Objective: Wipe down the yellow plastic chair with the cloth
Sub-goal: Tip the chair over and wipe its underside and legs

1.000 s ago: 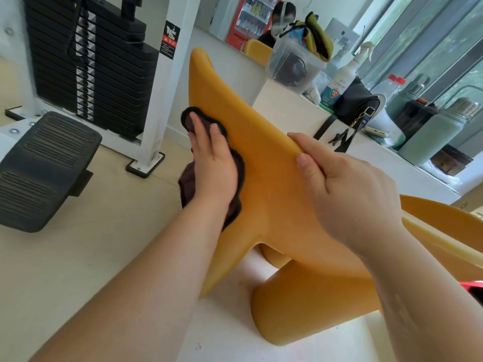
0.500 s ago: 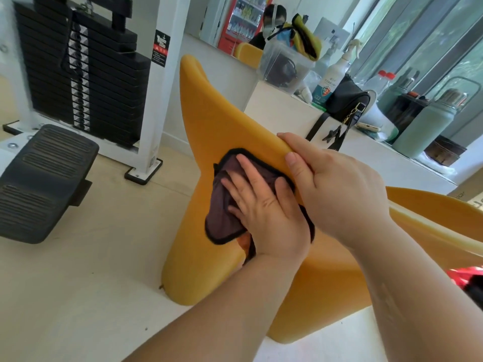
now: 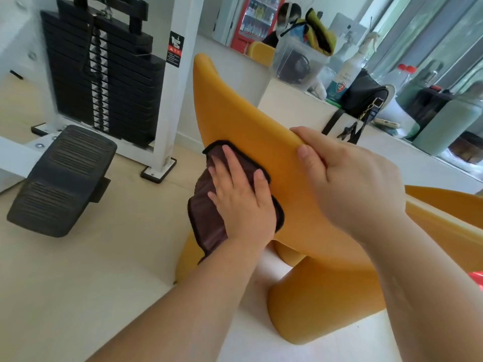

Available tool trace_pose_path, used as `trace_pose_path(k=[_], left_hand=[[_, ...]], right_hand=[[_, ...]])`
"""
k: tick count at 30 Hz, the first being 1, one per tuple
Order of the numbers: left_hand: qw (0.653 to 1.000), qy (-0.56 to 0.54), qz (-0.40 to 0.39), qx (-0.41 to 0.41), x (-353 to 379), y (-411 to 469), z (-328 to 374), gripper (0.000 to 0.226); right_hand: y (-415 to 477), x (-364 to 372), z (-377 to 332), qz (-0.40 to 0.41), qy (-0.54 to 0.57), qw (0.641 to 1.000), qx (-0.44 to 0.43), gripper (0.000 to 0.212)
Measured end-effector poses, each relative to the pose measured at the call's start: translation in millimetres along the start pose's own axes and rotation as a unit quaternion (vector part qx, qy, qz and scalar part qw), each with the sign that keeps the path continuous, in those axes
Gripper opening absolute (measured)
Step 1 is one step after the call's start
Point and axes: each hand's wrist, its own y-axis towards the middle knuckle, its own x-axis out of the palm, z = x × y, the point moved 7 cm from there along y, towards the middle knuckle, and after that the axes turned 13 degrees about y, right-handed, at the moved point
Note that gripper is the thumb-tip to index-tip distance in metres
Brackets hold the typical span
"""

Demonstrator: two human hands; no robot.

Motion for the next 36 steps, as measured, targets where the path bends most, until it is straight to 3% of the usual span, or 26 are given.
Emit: trace_pose_path(k=[3,7,14,19,21,24,28,32,36], left_hand=[[0.996,0.072,-0.037,0.037,17.8,-41.0,10.3,0.072],[0.992,0.106,-0.03,0.06,35.0,-60.7,15.2,0.075],[0.997,0.008,0.032,0.063,4.9,-8.7,17.7,0.074],[0.985,-0.131,0.095,-0.053,-19.1,32.4,16.3,0.071],[0.983,-0.117,0.115,-0.086,-12.9,17.5,19.5,0.069],[0.994,-0.072,0.043,-0.076,18.8,-36.9,32.5,0.062],[0.996,-0.052,-0.035,-0.061,45.7,-70.7,44.7,0.088],[0.99,-0.11,0.022,-0.082,1.0,-23.9,53.7,0.066],[0.963,-0.233,0.075,-0.109,-40.9,59.0,42.1,0.073]], right_hand=[[-2.2,-1.6,-2.1,0.007,0.007,1.0,-0.002,0.048],[-1.8,-0.6,-2.1,0.011,-0.002,1.0,-0.005,0.048],[-0.7,0.4,0.9,0.037,-0.008,0.999,-0.016,0.044],[-0.6,1.6,1.2,0.043,-0.028,0.998,-0.025,0.047],[1.5,2.0,1.8,0.049,-0.035,0.998,-0.022,0.048],[0.0,0.4,-0.3,0.056,-0.028,0.998,-0.016,0.049],[-1.8,-1.6,-1.8,0.04,-0.014,0.999,-0.017,0.051],[-2.3,-1.7,-2.0,0.019,-0.018,1.0,-0.012,0.051],[-2.3,-0.7,-1.1,0.014,-0.013,1.0,-0.005,0.049]])
